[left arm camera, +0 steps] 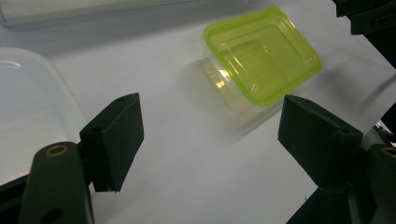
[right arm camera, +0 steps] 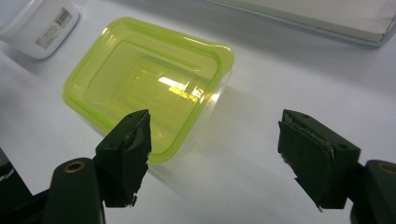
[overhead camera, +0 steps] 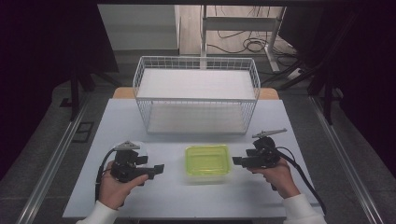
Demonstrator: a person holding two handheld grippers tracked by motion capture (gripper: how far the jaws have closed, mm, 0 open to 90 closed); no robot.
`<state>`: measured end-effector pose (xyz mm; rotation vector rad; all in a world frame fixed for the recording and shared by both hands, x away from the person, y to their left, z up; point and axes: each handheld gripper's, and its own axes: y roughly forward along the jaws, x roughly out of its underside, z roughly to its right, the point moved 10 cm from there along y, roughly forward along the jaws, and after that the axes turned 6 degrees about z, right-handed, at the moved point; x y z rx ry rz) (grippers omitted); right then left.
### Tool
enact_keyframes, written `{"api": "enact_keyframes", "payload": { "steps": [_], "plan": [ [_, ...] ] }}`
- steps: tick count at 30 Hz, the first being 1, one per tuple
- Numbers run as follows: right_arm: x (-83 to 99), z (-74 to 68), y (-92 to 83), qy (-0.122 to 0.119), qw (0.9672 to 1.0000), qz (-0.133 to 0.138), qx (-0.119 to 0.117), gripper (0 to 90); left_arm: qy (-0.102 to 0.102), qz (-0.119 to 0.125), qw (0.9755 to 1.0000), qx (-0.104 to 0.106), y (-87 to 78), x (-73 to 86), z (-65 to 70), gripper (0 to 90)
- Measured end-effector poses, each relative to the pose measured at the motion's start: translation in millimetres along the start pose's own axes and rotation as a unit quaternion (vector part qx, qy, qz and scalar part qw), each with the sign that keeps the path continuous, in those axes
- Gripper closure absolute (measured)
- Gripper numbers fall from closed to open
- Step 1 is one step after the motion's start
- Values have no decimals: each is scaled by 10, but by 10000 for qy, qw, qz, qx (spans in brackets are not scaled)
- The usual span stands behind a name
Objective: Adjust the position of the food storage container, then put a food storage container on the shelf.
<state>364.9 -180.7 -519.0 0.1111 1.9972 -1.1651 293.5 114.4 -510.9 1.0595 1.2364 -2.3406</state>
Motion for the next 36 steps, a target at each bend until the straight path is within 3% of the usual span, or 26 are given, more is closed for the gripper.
{"api": "enact_keyframes", "payload": {
  "steps": [9, 15, 21, 24, 31, 36],
  "plan": [
    [77, -23, -3, 162, 9998, 41, -99, 271, 63, -76, 9999, 133, 159, -66, 163, 220],
    [70, -18, -4, 157, 9998, 35, -122, 286, 97, -342, 9992, 187, 342, -49, 300, 223],
    [60, -22, 6, 196, 9997, 49, -151, 305, 97, -410, 9988, 231, 469, -160, 436, 239],
    [52, -48, 35, 203, 9993, 61, -292, 321, 38, -484, 9985, 252, 538, -183, 480, 241],
    [49, -48, 95, 247, 9991, 6, -342, 346, -239, -566, 9979, 206, 713, -226, 454, 277],
    [33, -49, 165, 288, 9989, -13, -368, 368, -639, -602, 9960, 137, 823, -224, 342, 311]
  ]
}}
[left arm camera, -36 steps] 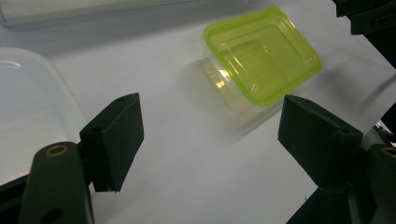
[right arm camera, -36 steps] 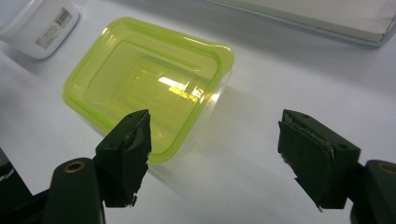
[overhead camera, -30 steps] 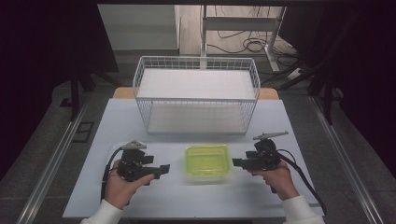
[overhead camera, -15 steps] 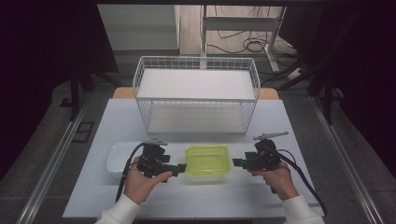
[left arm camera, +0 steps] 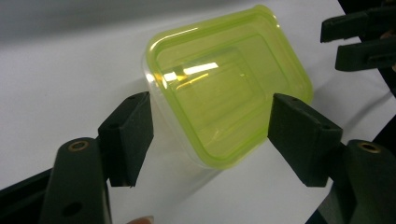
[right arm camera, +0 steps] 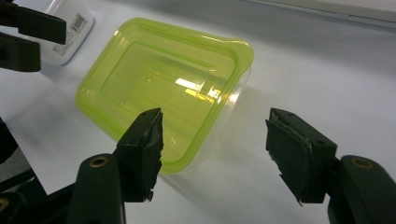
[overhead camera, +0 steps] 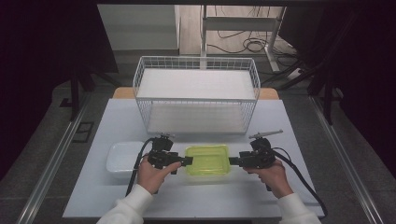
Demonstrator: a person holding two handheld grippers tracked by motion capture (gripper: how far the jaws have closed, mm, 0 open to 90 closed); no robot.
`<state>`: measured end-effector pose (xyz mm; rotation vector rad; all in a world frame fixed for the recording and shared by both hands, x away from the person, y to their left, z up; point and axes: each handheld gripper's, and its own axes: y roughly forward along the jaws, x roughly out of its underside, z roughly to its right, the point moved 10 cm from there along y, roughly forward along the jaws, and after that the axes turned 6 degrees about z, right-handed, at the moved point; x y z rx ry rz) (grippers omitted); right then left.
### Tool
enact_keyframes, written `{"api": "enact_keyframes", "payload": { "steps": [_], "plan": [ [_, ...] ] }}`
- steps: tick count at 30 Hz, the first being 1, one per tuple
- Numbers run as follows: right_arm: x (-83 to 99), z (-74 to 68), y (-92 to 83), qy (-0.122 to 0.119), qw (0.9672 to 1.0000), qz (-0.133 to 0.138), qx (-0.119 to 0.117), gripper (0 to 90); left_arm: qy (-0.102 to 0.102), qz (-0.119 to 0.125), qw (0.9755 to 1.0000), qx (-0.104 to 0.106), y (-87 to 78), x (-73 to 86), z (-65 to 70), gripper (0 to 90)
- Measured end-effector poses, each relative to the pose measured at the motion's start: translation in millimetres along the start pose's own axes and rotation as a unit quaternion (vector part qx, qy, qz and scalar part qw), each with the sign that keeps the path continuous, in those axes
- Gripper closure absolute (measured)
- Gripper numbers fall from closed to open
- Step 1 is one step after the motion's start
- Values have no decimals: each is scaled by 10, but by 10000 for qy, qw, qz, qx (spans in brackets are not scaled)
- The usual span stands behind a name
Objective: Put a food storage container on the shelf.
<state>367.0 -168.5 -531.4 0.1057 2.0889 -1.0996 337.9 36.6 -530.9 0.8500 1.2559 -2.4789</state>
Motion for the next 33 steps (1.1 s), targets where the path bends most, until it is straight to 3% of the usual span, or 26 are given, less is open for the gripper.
{"api": "enact_keyframes", "payload": {
  "steps": [12, 14, 20, 25, 27, 29, 33],
  "plan": [
    [-32, 31, 138, 62, 10000, -24, -7, 420, -461, -210, 9987, -13, 228, 79, -156, 360],
    [-18, 42, 178, 72, 9999, -74, -22, 427, -692, -235, 9973, 62, 283, 95, -185, 375],
    [-2, 56, 265, 127, 9998, -135, -96, 444, -935, -273, 9948, 306, 328, 100, -175, 405],
    [-2, 55, 306, 228, 9994, -142, -195, 460, -1014, -321, 9938, 332, 356, 119, -206, 440],
    [15, 39, 335, 310, 9989, -203, -284, 481, -1120, -340, 9919, 486, 381, 135, -196, 467],
    [24, 36, 345, 333, 9987, -226, -311, 491, -1128, -349, 9917, 515, 387, 139, -192, 509],
    [75, 30, 382, 603, 9963, -335, -515, 595, -1150, -381, 9902, 701, 403, 150, -150, 581]
  ]
}}
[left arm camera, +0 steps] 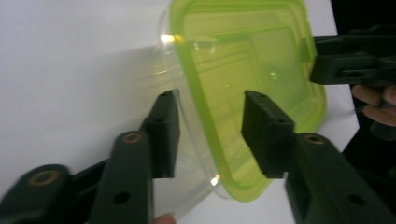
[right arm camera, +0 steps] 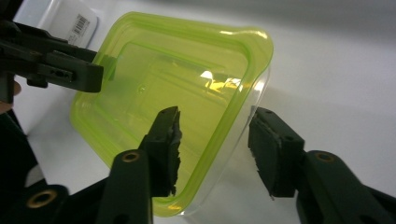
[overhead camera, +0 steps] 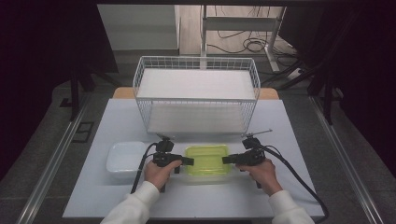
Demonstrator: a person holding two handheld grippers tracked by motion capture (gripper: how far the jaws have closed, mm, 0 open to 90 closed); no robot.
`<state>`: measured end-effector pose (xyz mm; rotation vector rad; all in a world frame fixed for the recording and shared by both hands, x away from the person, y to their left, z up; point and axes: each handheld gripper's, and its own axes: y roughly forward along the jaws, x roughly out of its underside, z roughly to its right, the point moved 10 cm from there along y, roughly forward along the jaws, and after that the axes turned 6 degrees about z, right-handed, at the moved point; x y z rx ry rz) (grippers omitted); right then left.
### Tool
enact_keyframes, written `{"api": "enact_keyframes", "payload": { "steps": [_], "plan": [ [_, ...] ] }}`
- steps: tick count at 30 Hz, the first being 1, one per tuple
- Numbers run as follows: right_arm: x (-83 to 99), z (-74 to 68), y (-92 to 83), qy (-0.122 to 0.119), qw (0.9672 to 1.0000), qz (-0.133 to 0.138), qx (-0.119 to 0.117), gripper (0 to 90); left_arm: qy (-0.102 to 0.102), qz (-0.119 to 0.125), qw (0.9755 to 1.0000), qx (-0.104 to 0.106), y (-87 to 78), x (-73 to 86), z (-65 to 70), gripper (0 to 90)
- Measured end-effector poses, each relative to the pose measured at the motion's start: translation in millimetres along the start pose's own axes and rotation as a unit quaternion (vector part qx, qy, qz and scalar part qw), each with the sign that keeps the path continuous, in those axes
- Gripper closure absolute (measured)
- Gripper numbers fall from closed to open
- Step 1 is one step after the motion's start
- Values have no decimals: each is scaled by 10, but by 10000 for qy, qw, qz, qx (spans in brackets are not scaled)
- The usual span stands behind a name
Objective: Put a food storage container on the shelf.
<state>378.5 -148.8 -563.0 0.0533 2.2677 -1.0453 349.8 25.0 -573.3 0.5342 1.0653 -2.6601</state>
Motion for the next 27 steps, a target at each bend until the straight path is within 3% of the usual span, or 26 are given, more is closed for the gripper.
{"api": "enact_keyframes", "payload": {
  "steps": [4, 6, 7, 9, 20, 23, 27],
  "plan": [
    [22, 5, -2, 180, 9998, -55, -35, 674, -25, 12, 10000, 55, -27, 9, 14, 620],
    [10, -10, -16, 233, 9997, -8, -97, 698, -34, 36, 9999, 90, -47, 8, 16, 683],
    [-29, -18, -66, 345, 9991, 168, -177, 765, -34, 93, 9999, 95, -72, 3, 13, 722],
    [-54, -26, -101, 412, 9983, 292, -292, 785, -90, 143, 9995, 272, -111, 11, 30, 753],
    [-73, -99, -221, 124, 9982, 453, -360, 788, 142, 357, 9982, 458, -220, 0, 127, 780],
    [-99, -148, -272, -123, 9979, 537, -354, 786, 331, 441, 9974, 464, -276, -16, 166, 780],
    [-133, -201, -329, -284, 9965, 652, -431, 784, 396, 562, 9961, 548, -345, -40, 217, 779]
  ]
}}
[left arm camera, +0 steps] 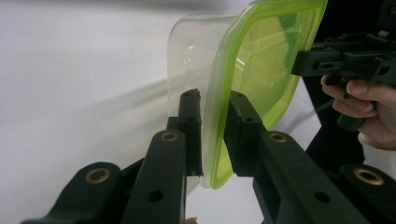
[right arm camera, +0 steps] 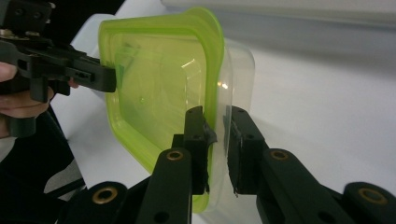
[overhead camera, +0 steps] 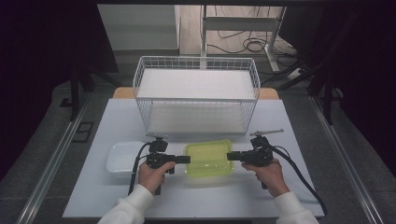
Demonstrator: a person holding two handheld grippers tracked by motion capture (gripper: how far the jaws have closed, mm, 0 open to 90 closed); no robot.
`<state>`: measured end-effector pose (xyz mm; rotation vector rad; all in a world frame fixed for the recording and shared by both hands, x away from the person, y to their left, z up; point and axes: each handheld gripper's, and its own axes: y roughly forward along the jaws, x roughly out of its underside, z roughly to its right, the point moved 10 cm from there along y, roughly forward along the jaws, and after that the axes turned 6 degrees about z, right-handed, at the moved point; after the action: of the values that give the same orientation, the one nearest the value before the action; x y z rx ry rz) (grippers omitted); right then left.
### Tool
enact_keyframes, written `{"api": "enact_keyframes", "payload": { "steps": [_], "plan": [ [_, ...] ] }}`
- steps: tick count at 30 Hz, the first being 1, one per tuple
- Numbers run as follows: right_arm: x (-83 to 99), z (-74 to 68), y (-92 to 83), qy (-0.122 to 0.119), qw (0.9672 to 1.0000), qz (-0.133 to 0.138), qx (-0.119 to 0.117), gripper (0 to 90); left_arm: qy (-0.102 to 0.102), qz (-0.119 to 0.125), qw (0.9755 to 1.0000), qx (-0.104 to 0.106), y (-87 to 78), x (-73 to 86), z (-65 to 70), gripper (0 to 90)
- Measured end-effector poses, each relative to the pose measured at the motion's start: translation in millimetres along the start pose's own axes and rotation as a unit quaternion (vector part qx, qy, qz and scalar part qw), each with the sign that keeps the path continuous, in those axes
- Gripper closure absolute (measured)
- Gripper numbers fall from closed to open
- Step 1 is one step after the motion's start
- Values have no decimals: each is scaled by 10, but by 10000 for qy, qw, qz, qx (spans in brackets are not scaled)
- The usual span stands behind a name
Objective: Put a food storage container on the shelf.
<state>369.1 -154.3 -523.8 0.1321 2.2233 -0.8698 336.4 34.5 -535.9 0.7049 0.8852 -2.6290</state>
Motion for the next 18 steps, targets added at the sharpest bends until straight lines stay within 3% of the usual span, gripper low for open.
{"api": "enact_keyframes", "payload": {
  "steps": [10, 12, 18],
  "plan": [
    [-101, -137, -152, -231, 9991, 302, -168, 781, 367, 176, 9991, 78, -119, -80, 167, 778],
    [-147, -197, -201, -397, 9984, 394, -129, 780, 450, 264, 9986, 55, -159, -114, 207, 779],
    [-228, -310, -273, -573, 9968, 547, -145, 777, 548, 360, 9977, 146, -245, -170, 268, 779]
  ]
}}
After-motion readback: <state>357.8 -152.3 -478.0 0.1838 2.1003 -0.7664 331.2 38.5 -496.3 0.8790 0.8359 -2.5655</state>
